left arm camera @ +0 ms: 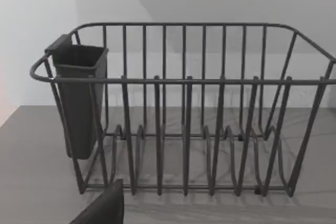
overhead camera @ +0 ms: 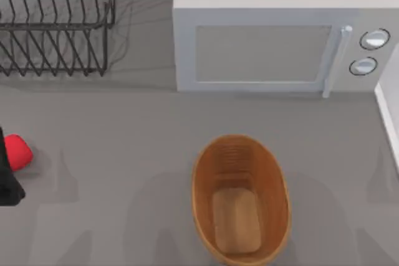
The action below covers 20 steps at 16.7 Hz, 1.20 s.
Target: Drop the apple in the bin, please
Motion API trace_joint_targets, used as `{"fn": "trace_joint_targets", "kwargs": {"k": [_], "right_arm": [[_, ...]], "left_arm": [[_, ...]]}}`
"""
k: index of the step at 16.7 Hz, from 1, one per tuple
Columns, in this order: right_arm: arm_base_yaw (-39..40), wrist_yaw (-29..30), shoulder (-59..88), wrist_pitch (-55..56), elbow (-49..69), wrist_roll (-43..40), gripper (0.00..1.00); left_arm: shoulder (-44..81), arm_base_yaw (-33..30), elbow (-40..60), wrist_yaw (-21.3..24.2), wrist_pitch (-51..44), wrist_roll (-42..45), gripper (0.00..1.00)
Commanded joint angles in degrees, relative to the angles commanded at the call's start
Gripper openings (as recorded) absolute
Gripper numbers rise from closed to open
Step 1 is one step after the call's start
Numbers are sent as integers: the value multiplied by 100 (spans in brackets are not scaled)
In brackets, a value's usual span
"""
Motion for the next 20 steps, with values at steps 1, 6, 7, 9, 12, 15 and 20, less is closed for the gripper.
{"fn": "trace_joint_targets", "kwargs": {"k": [1, 6, 7, 9, 12, 15, 20], "right_arm": [[0, 0, 0, 0, 0, 0, 100], [0, 0, 0, 0, 0, 0, 100], [0, 0, 0, 0, 0, 0, 100], [0, 0, 0, 0, 0, 0, 100], [0, 0, 0, 0, 0, 0, 100], [0, 0, 0, 0, 0, 0, 100], [0, 0, 0, 0, 0, 0, 100]], "left_arm": [[0, 0, 0, 0, 0, 0, 100], [603, 34, 556, -15, -411, 327, 100], [908, 44, 813, -17, -604, 480, 100], [1702, 64, 1419, -16, -1071, 846, 100], [3324, 94, 2481, -7, -1932, 1502, 100], [5193, 126, 3609, 6, -2891, 2212, 100], [7922, 179, 5396, 22, -4408, 3339, 100]]}}
